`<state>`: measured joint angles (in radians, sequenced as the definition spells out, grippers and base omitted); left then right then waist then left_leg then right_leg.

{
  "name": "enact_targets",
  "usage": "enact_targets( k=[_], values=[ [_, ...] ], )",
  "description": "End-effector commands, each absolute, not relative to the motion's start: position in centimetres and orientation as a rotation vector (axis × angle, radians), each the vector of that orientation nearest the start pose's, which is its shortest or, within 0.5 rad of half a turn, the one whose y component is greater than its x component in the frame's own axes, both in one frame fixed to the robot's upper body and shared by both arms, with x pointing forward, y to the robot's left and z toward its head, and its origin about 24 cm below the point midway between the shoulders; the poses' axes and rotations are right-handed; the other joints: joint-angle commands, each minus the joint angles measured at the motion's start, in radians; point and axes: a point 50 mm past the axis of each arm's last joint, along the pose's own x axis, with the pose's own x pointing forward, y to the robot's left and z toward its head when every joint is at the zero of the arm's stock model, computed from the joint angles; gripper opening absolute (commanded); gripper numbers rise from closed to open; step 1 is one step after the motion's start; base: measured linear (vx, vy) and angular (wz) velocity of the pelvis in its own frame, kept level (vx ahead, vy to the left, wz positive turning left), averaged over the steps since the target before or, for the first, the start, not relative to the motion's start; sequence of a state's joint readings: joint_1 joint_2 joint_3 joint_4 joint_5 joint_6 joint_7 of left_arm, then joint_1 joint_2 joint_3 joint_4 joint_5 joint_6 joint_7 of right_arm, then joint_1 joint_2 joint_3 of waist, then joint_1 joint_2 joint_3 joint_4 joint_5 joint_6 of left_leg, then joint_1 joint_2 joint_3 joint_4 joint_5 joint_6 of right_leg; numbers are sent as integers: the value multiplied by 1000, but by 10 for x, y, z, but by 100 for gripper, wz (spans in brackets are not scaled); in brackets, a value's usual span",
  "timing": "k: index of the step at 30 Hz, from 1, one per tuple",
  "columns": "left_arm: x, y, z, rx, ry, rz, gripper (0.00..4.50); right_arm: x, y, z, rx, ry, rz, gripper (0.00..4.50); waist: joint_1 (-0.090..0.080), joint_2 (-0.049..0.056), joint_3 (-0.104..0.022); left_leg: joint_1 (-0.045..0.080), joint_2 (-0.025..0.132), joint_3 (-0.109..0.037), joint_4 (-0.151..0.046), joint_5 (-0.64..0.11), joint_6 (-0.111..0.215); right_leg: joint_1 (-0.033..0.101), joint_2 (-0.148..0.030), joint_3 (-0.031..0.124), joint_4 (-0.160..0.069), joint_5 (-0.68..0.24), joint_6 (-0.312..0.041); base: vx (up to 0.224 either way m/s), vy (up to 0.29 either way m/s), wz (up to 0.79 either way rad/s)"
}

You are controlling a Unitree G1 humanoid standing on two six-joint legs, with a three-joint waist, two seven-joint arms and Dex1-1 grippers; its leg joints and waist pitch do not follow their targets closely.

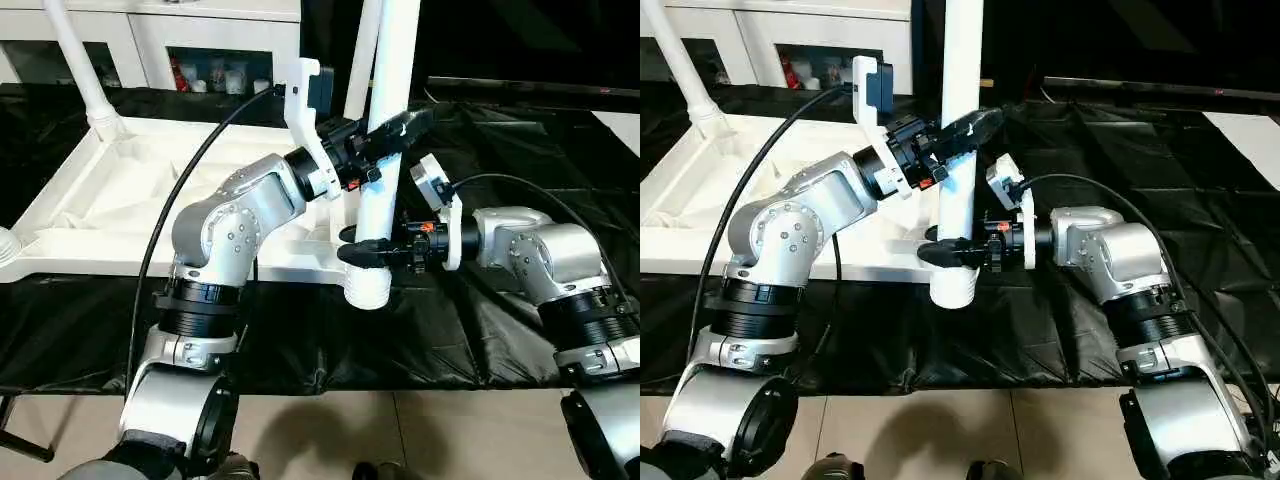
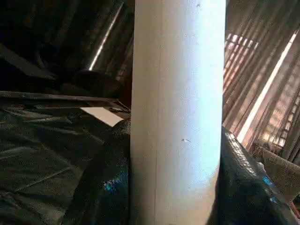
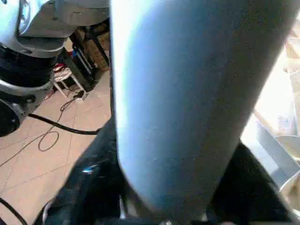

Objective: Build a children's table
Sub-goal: Pick table leg

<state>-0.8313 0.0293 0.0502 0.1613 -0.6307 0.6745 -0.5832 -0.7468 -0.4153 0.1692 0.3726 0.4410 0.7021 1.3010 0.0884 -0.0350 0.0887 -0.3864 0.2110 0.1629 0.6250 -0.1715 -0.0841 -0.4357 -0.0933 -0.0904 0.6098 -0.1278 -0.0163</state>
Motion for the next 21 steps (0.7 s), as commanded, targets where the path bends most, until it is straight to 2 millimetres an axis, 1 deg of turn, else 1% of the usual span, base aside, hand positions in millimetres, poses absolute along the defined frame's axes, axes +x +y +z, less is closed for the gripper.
enact_targets(
  k=[1,2,3,5,8,9,10,12,14,16,17,18,20,21],
  values=[
    [331,42,219,-428,-75,-1130,179,327,-125,137,142,411,1448,198,0,-9,-104,7,6,9,-64,-172,35,77,-35,31,-75,-349,-151,0,0,0],
    [332,42,219,-429,-74,-1129,179,327,-125,137,142,412,1448,193,0,-11,-104,7,6,10,-63,-172,35,77,-35,31,-74,-350,-150,0,0,0],
    [332,43,219,-431,-74,-1125,179,327,-125,136,141,412,1448,191,1,-10,-104,8,6,9,-64,-170,35,77,-35,31,-74,-348,-151,0,0,0],
    [332,43,219,-435,-71,-1118,179,328,-124,135,136,414,1441,191,0,-10,-104,7,5,10,-63,-170,35,77,-35,31,-75,-347,-151,0,0,0],
    [339,47,220,-426,-72,-1033,179,328,-123,134,122,401,1423,189,0,-7,-104,8,6,9,-64,-173,32,77,-35,31,-75,-349,-149,0,0,0],
    [341,48,220,-424,-71,-1005,235,328,-122,134,125,398,1425,188,0,-7,-104,9,7,9,-64,-174,33,76,-35,31,-75,-347,-150,0,0,0],
    [341,48,221,-432,-74,-1022,249,328,-121,134,134,393,1420,188,-1,-7,-104,8,6,10,-63,-173,34,77,-34,30,-76,-345,-151,0,0,0],
    [340,48,222,-448,-92,-1047,251,328,-121,134,141,381,1410,188,0,-8,-104,8,4,9,-63,-170,33,77,-33,31,-75,-343,-149,0,0,0],
    [341,49,224,-467,-111,-1048,271,328,-120,135,151,363,1407,188,0,-7,-104,7,5,9,-64,-168,32,78,-35,31,-75,-342,-150,0,0,0],
    [340,50,232,-546,-158,-1070,278,330,-117,138,210,306,1381,188,-1,2,-106,7,4,8,-64,-170,28,79,-35,31,-72,-318,-165,0,0,0],
    [340,51,235,-578,-179,-1067,281,331,-116,139,222,288,1370,188,-2,0,-106,8,5,9,-64,-172,29,78,-35,31,-74,-314,-168,0,0,0],
    [341,53,238,-606,-197,-1062,281,332,-116,139,230,273,1360,188,-1,3,-107,8,5,8,-64,-175,27,77,-34,31,-72,-304,-178,0,0,0],
    [348,63,243,-665,-240,-1018,281,334,-114,137,236,231,1299,188,-1,11,-105,10,4,8,-65,-186,25,76,-33,31,-73,-298,-183,0,0,0],
    [350,67,244,-671,-249,-1009,281,335,-114,136,238,214,1273,188,-3,6,-105,12,1,9,-65,-201,22,76,-31,29,-76,-316,-174,0,0,0]
  ],
)
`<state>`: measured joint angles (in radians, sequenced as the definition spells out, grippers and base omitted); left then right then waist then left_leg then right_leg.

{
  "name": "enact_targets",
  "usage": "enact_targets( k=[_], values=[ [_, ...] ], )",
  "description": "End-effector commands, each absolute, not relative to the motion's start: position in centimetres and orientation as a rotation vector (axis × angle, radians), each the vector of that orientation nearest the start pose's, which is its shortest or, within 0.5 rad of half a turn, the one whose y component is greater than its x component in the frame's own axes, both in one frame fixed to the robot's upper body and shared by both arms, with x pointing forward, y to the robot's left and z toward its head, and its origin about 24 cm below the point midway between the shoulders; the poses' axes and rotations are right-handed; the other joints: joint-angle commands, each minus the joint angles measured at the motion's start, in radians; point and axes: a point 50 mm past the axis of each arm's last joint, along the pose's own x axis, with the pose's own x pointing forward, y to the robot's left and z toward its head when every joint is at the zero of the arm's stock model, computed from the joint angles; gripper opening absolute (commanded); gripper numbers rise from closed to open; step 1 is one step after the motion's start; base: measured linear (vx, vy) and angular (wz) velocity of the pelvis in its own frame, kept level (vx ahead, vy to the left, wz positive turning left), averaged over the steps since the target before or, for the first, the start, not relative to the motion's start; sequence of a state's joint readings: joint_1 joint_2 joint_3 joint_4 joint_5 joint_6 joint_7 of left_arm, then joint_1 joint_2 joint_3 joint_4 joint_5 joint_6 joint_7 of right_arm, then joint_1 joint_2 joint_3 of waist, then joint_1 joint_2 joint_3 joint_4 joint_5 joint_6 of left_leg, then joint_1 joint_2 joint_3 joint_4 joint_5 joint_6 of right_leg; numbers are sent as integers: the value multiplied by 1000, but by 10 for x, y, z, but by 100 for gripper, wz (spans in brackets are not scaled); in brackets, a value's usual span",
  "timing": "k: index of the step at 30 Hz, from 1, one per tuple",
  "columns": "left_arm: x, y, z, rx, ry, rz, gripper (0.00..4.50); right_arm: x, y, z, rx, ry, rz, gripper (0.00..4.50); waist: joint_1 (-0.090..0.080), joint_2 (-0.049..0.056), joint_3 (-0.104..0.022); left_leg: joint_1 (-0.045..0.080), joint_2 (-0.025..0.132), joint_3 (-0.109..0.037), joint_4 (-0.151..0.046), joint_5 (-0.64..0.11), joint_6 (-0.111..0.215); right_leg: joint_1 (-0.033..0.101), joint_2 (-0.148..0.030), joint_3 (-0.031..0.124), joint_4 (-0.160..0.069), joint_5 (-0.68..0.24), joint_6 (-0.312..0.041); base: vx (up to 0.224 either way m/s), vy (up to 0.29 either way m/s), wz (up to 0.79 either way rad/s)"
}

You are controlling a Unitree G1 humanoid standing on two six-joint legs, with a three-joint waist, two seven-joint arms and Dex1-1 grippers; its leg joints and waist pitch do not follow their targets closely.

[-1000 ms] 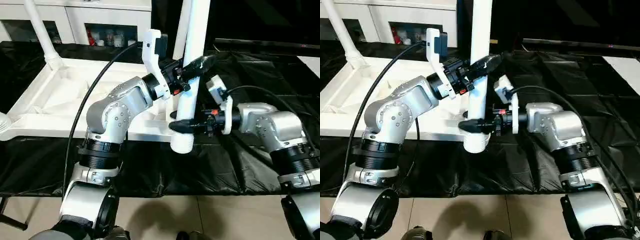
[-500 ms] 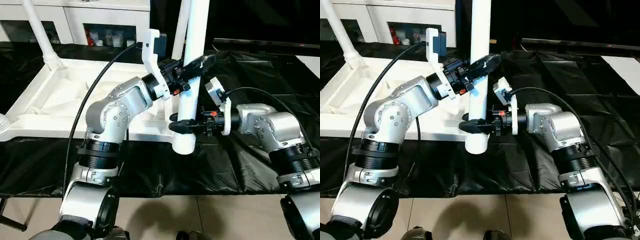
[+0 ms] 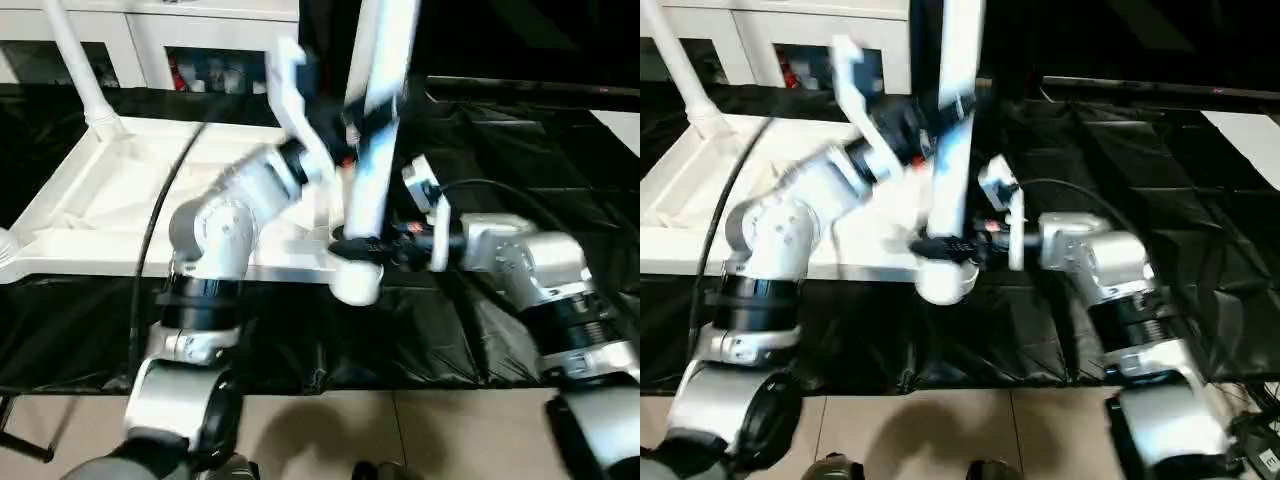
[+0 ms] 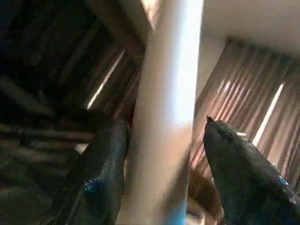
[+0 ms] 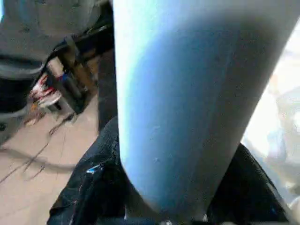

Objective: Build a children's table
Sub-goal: Pick table leg, then insert table leg to table base

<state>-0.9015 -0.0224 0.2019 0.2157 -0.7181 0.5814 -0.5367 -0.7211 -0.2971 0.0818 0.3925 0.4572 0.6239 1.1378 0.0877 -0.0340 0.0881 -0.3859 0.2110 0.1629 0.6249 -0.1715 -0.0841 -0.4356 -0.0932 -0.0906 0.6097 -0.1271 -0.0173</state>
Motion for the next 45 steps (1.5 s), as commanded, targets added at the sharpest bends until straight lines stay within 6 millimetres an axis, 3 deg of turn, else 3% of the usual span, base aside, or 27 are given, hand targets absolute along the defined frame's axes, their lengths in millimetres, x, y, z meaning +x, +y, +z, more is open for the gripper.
enact_targets(
  k=[1,4,9,12,13,14,15,17,18,20,22,25,27,36,45],
  values=[
    [353,73,243,-658,-255,-1011,281,340,-115,134,245,193,1200,188,-1,7,-105,13,1,8,-66,-202,21,76,-32,29,-77,-322,-168,0,0,0],
    [359,87,232,-515,-245,-1009,281,351,-122,129,227,141,1007,188,-9,13,-105,17,-2,6,-72,-210,-2,71,-30,27,-81,-376,-127,0,0,0],
    [364,106,187,-102,-108,-1089,281,360,-145,112,97,152,703,188,-10,21,-106,21,0,6,-76,-207,-22,68,-32,33,-77,-349,-124,0,0,0],
    [359,106,165,38,-21,-1187,281,359,-153,109,104,159,654,188,-8,23,-110,18,3,6,-78,-187,-18,75,-33,38,-65,-259,-157,0,0,0],
    [358,106,155,80,29,-1222,281,359,-156,107,112,165,635,188,-8,32,-111,19,3,6,-78,-187,-20,76,-33,39,-60,-239,-170,0,0,0],
    [357,107,148,117,59,-1246,281,358,-158,106,121,172,626,188,-9,28,-110,20,2,9,-77,-199,-17,76,-33,40,-62,-232,-180,0,0,0],
    [356,110,133,183,136,-1294,281,356,-159,104,126,178,614,188,-10,31,-107,19,-1,9,-78,-214,-11,76,-32,39,-71,-251,-179,0,0,0],
    [356,113,125,222,181,-1317,281,355,-159,103,119,172,608,188,-11,30,-108,17,-3,9,-78,-229,-11,79,-33,39,-72,-274,-170,0,0,0],
    [355,116,119,242,213,-1331,281,354,-159,102,114,168,603,188,-10,41,-109,18,-2,7,-77,-234,-15,80,-36,40,-67,-284,-175,0,0,0],
    [355,121,108,292,263,-1348,281,353,-159,101,131,163,585,188,-14,38,-107,17,-5,9,-77,-248,-13,80,-35,38,-74,-319,-168,0,0,0],
    [355,128,99,351,317,-1353,281,351,-160,101,130,153,574,188,-20,45,-107,17,-6,8,-76,-256,-10,79,-34,36,-82,-355,-156,0,0,0],
    [356,135,93,425,346,-1357,245,347,-160,100,120,149,585,188,-29,51,-108,17,-7,6,-76,-263,-6,79,-32,33,-85,-364,-154,0,0,0],
    [357,137,92,459,357,-1348,245,345,-160,99,118,156,592,188,-32,52,-108,17,-7,6,-76,-268,-3,80,-32,33,-86,-368,-152,0,0,0],
    [362,149,88,514,413,-1303,167,338,-156,96,92,150,638,188,-32,55,-111,17,-4,7,-73,-250,13,81,-34,35,-77,-304,-200,0,0,0],
    [362,159,80,596,459,-1269,99,335,-155,97,87,142,650,188,-31,58,-108,20,-4,5,-76,-285,10,78,-34,31,-88,-372,-175,0,0,0]
  ],
)
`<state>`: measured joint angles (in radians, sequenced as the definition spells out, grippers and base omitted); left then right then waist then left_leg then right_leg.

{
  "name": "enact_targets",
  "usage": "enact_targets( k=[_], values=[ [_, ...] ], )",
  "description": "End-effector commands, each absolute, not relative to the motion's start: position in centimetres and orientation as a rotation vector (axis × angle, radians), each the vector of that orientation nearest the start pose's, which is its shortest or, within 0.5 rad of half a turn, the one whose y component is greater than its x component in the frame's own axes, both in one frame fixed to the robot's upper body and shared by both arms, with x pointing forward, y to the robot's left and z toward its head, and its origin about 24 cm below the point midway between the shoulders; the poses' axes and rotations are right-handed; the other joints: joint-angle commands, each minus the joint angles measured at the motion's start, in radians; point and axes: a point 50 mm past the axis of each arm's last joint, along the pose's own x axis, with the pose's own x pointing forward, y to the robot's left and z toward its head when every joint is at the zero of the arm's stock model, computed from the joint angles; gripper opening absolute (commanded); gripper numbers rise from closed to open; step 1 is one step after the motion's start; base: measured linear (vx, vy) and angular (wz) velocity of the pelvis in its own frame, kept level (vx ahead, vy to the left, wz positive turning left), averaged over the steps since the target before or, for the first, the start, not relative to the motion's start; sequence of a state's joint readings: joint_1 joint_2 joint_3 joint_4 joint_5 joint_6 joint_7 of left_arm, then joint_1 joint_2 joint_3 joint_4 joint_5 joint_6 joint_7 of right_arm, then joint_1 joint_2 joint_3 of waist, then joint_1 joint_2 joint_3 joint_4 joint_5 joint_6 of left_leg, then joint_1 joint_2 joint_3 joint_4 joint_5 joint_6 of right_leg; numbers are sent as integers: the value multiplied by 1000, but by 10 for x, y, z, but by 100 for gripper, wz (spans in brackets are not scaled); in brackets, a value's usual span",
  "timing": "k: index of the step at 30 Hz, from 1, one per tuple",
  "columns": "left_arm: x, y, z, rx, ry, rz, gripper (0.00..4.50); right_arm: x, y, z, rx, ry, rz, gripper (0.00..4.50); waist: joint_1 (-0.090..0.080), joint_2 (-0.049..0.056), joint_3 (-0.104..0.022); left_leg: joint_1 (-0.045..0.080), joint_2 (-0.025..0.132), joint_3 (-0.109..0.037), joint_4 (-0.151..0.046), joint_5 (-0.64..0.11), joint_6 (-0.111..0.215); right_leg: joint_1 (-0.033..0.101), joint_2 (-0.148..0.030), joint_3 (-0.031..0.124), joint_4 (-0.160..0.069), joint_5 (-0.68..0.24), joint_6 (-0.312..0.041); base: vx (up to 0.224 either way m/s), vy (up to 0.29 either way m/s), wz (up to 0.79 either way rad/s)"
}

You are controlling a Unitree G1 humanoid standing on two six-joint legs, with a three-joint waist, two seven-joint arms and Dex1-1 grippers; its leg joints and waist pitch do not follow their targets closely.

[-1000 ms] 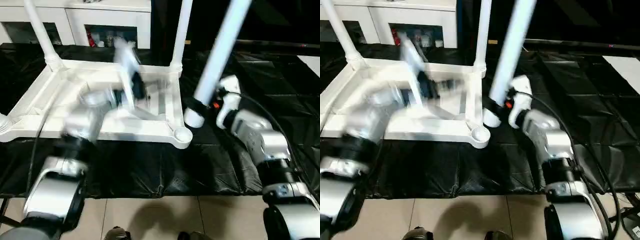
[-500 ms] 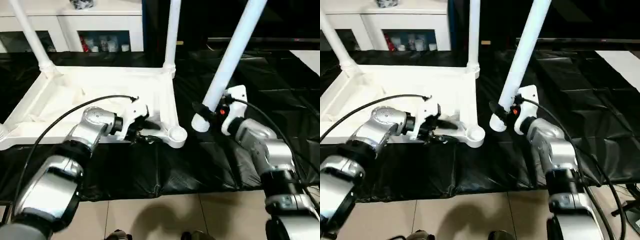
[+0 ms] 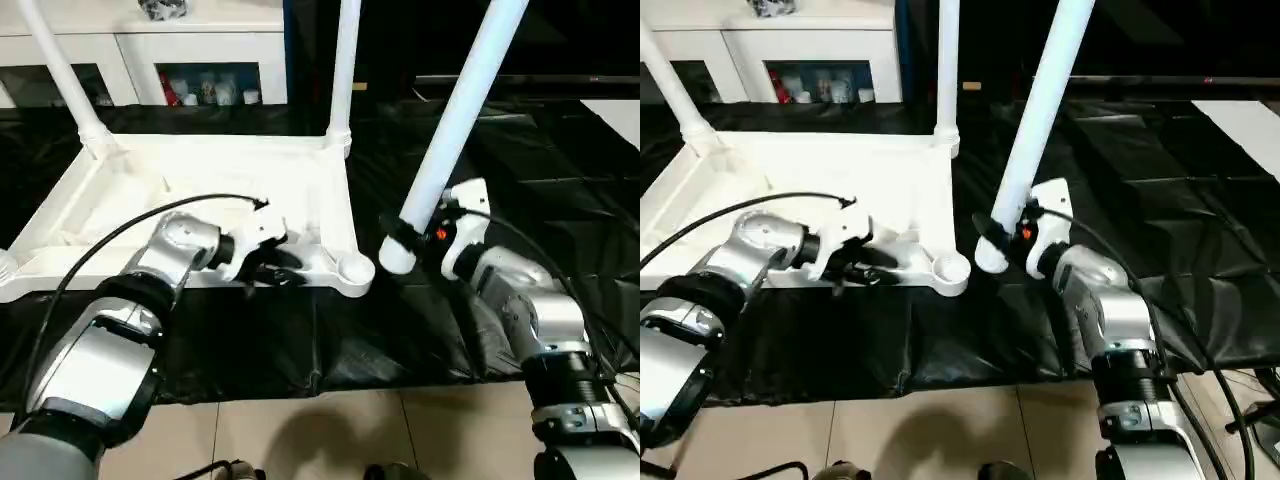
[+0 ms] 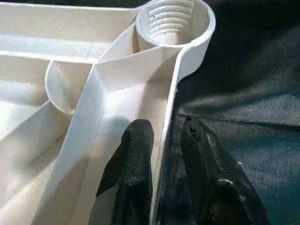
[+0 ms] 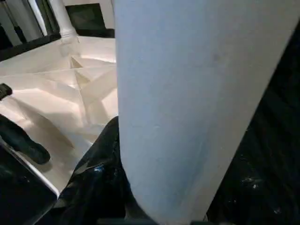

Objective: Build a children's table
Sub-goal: Insert table leg to table base

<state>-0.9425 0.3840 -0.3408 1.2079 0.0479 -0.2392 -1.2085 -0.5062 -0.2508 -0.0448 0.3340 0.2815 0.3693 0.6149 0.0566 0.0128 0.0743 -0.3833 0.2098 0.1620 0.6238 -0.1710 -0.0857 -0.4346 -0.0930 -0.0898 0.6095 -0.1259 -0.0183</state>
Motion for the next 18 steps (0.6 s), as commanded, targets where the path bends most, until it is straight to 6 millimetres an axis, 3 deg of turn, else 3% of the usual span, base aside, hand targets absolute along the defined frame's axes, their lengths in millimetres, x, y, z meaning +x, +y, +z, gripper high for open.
enact_targets(
  k=[1,10,18],
  values=[
    [362,160,79,594,467,-1266,90,335,-155,97,86,141,651,188,0,10,-96,17,-4,6,-74,-281,11,78,-34,31,-86,-369,-171,0,0,0],
    [361,164,73,606,536,-1249,27,335,-152,100,74,134,688,188,0,13,-96,16,-2,5,-74,-281,16,79,-36,31,-84,-347,-189,0,0,0],
    [354,167,63,474,671,-1271,0,339,-143,107,39,156,807,188,-9,8,-96,11,-6,6,-72,-266,28,82,-36,29,-83,-354,-192,0,0,0]
  ],
)
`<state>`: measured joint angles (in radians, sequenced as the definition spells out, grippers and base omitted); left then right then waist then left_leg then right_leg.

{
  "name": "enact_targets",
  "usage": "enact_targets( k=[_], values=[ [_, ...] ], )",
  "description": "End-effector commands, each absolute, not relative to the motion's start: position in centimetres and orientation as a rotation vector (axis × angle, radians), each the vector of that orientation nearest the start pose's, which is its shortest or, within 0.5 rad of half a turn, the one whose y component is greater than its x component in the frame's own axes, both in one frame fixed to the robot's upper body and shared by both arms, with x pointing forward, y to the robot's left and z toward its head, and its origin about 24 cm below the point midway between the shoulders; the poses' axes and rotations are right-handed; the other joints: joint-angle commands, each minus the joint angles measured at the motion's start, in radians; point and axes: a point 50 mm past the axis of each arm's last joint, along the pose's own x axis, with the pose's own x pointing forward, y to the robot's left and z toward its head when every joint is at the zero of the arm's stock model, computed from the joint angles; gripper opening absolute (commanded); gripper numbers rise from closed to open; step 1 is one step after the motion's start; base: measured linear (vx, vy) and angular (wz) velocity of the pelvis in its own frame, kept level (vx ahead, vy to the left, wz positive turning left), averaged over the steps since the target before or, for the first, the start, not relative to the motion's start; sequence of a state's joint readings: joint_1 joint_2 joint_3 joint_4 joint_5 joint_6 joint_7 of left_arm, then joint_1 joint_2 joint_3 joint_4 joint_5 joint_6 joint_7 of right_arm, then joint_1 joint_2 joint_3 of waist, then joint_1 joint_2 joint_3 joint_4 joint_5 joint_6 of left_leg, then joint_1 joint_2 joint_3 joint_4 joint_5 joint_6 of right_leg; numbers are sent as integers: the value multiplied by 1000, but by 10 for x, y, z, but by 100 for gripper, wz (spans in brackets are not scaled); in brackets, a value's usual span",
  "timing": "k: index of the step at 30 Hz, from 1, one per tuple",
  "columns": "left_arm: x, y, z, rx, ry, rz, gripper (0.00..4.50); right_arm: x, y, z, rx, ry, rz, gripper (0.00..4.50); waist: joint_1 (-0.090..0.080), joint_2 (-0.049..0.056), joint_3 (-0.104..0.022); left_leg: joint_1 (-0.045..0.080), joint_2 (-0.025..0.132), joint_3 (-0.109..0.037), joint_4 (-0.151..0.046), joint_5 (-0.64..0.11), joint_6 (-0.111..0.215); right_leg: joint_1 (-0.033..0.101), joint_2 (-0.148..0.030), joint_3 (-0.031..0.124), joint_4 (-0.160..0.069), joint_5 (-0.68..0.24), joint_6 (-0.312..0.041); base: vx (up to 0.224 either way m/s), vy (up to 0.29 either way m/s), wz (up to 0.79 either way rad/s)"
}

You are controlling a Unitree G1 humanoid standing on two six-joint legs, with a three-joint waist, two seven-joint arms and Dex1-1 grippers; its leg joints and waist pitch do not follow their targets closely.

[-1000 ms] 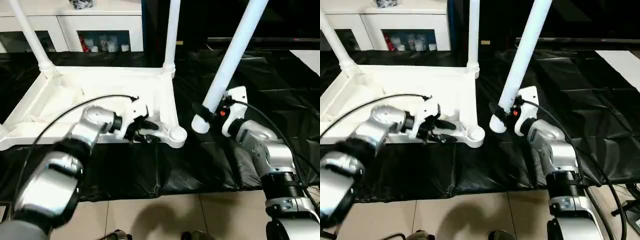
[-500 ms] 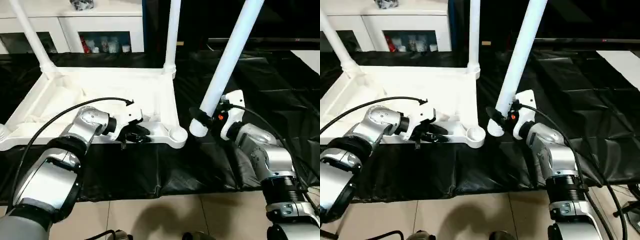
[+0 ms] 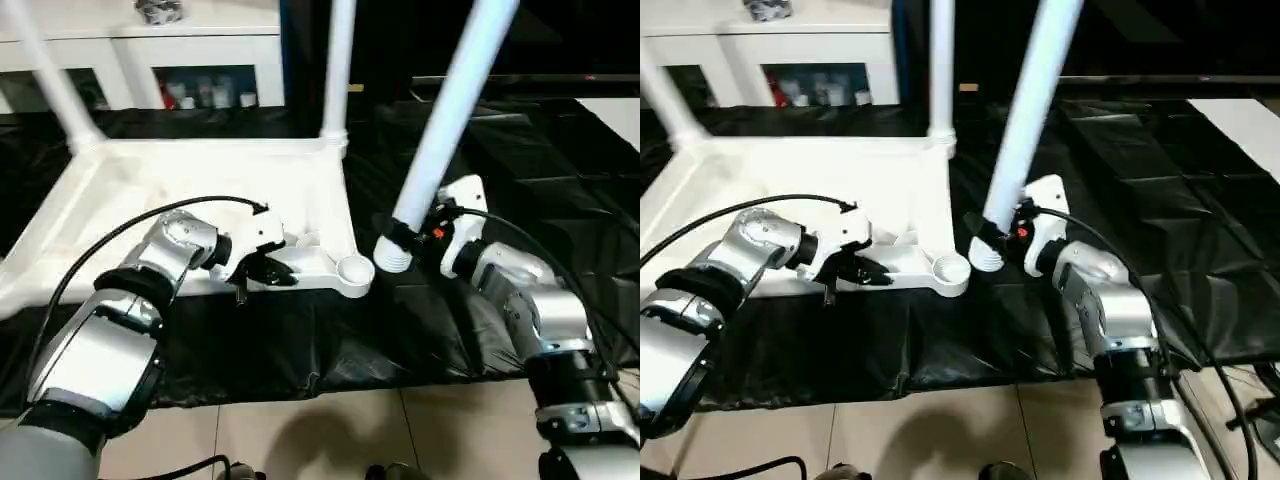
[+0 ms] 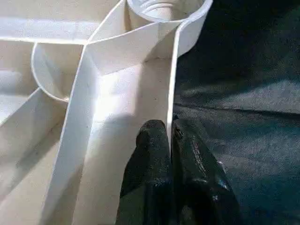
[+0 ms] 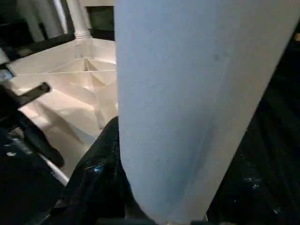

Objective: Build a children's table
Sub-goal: Insert table leg to table base

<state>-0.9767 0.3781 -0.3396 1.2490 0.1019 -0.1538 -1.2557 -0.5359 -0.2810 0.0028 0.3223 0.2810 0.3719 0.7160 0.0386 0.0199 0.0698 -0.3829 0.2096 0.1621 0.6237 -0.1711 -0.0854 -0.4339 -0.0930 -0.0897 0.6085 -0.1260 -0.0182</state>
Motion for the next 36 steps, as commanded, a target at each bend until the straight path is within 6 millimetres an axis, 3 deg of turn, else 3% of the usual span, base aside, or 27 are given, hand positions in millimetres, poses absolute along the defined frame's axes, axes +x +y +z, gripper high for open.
enact_targets(
  k=[1,2,3,5,8,9,10,11,12,13,14,15,17,22,31,36],
  values=[
    [354,166,62,464,676,-1272,0,339,-143,107,39,157,809,188,7,0,-92,11,-6,6,-71,-263,31,82,-37,28,-82,-361,-194,0,0,0],
    [353,164,60,422,692,-1274,0,340,-143,108,37,162,817,188,5,0,-91,11,-5,7,-70,-264,32,81,-36,29,-83,-364,-195,0,0,0],
    [352,160,59,393,693,-1276,0,342,-143,109,28,164,820,188,6,-10,-92,11,-6,8,-68,-252,37,81,-37,29,-82,-372,-195,0,0,0],
    [351,156,58,363,689,-1283,0,344,-142,110,18,165,826,188,7,-14,-91,12,-4,9,-68,-246,42,78,-39,29,-86,-386,-198,0,0,0],
    [350,148,55,329,671,-1283,0,346,-140,109,5,171,835,188,11,-12,-92,10,-1,8,-69,-237,46,78,-40,30,-82,-377,-200,0,0,0],
    [349,141,52,311,661,-1269,0,347,-139,107,3,182,845,188,11,-24,-93,10,1,10,-69,-234,51,77,-40,30,-82,-366,-203,0,0,0],
    [348,138,50,321,658,-1261,0,348,-138,104,5,196,851,188,17,-28,-92,12,3,9,-69,-231,55,76,-43,29,-79,-374,-203,0,0,0],
    [348,138,50,322,658,-1260,0,348,-138,104,5,196,851,188,18,-23,-91,12,5,8,-70,-233,55,75,-45,30,-79,-379,-202,0,0,0],
    [346,135,47,334,662,-1238,0,347,-137,100,1,218,862,188,19,-29,-92,13,5,11,-70,-235,55,72,-42,30,-83,-385,-195,0,0,0],
    [346,135,47,334,662,-1238,0,347,-137,100,1,218,862,188,21,-26,-90,13,4,10,-71,-242,54,72,-42,29,-84,-401,-186,0,0,0],
    [345,133,46,330,661,-1233,0,348,-136,97,-5,227,868,188,21,-33,-91,13,4,11,-71,-245,53,71,-42,29,-86,-410,-178,0,0,0],
    [345,127,44,327,637,-1187,0,347,-133,93,-18,244,882,188,23,-29,-90,14,6,8,-73,-252,47,69,-44,29,-85,-427,-172,0,0,0],
    [344,124,43,339,611,-1166,0,347,-132,91,-24,251,888,188,19,-33,-89,15,4,9,-73,-274,41,67,-41,27,-92,-458,-155,0,0,0],
    [335,118,46,408,468,-1280,0,351,-136,88,-39,239,862,188,19,-36,-93,13,4,5,-76,-287,38,65,-43,25,-98,-492,-114,0,0,0],
    [329,123,51,403,498,-1334,0,348,-140,77,-31,277,882,188,15,-32,-93,13,7,7,-78,-285,35,63,-40,30,-88,-432,-145,0,0,0],
    [329,126,48,416,512,-1315,0,346,-144,73,-25,283,879,188,14,-32,-92,15,4,6,-78,-305,31,64,-39,27,-93,-472,-129,0,0,0]
  ],
)
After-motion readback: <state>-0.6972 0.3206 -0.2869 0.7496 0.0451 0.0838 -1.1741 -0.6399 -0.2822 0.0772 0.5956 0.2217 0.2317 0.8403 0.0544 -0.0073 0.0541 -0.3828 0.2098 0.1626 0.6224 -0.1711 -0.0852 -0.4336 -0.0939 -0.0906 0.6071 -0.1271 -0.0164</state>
